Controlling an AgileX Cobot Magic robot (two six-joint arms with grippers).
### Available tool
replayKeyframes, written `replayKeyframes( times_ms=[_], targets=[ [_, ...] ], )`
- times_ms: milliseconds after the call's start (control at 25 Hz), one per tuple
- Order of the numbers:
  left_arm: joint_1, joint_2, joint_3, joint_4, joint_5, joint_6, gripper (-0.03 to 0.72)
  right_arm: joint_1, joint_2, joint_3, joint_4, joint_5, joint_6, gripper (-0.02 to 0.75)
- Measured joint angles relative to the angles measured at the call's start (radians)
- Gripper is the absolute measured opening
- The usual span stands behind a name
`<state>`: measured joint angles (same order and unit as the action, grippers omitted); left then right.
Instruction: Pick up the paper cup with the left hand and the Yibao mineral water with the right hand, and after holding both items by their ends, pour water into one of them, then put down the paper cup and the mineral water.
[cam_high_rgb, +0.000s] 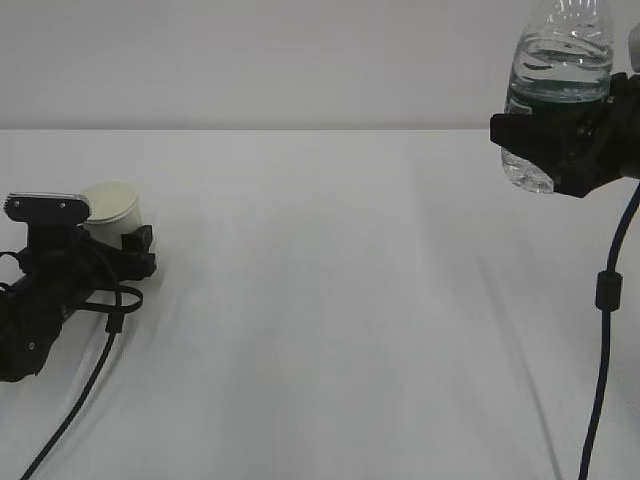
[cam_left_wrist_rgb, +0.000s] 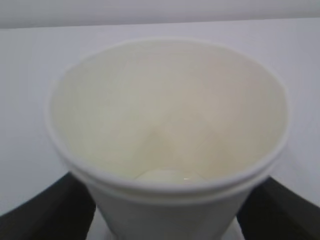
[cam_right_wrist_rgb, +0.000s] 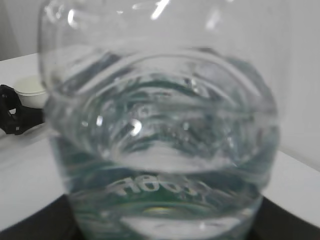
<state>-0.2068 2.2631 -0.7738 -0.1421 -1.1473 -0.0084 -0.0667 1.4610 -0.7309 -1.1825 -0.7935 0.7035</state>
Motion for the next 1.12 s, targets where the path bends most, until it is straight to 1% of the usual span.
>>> replayKeyframes(
  times_ms=[160,520,840,960,1120],
  targets=[
    [0.000,0.009,-0.007,0.000,0.000,0.000,0.593,0.000,0.000,0.000,-0.002,0.000,0.000,0.399],
    [0.000,0.036,-0.094,0.000,0.000,0.000,0.593,0.000,0.000,0.000,-0.017,0.000,0.000,0.399],
    [0.000,0.042,-0.099,0.000,0.000,0.000,0.590,0.000,0.000,0.000,-0.023,0.000,0.000,0.399],
    [0.000,0.042,-0.099,0.000,0.000,0.000,0.559,0.000,0.000,0.000,-0.023,0.000,0.000,0.399],
    [0.000,0.042,-0.099,0.002,-0.002,0.000,0.492,0.000,0.000,0.000,-0.025,0.000,0.000,0.399]
  ],
)
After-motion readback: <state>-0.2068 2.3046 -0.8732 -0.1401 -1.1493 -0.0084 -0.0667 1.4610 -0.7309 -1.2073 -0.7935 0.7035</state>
